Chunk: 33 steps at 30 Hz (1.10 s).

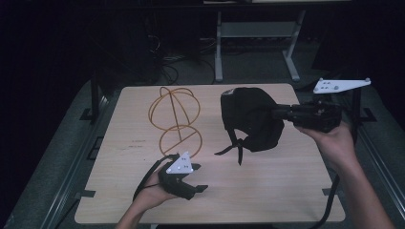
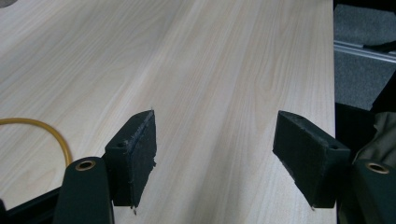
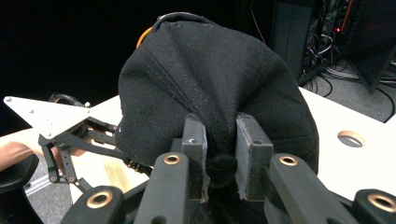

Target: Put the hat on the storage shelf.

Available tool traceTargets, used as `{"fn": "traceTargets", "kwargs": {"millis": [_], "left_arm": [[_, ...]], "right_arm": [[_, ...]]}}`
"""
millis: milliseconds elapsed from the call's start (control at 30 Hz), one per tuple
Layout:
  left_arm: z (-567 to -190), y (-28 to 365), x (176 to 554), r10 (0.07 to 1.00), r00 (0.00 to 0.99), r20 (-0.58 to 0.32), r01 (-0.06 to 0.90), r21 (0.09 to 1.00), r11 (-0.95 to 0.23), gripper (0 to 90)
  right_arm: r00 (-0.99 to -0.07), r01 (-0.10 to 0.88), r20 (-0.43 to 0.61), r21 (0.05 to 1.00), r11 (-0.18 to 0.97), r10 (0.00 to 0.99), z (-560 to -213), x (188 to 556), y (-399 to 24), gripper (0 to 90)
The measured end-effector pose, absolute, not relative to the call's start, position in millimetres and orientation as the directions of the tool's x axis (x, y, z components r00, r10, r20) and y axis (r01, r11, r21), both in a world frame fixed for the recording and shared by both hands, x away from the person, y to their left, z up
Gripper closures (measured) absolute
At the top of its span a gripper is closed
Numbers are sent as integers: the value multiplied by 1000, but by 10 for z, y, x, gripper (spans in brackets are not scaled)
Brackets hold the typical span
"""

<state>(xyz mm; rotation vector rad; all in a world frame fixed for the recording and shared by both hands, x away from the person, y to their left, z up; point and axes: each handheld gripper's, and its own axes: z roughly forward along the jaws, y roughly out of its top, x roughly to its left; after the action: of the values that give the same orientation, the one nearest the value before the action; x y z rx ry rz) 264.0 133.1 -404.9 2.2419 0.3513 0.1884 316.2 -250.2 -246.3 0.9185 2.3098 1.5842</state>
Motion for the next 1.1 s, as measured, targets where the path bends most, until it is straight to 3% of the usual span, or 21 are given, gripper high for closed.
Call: {"fn": "traceTargets", "kwargs": {"millis": [1100], "left_arm": [[-4148, 1303, 2632, 308, 951, 28, 186, 743, -642, 282]], "right_arm": [[-842, 308, 114, 904, 297, 527, -1975, 3508, -1889, 755]]}}
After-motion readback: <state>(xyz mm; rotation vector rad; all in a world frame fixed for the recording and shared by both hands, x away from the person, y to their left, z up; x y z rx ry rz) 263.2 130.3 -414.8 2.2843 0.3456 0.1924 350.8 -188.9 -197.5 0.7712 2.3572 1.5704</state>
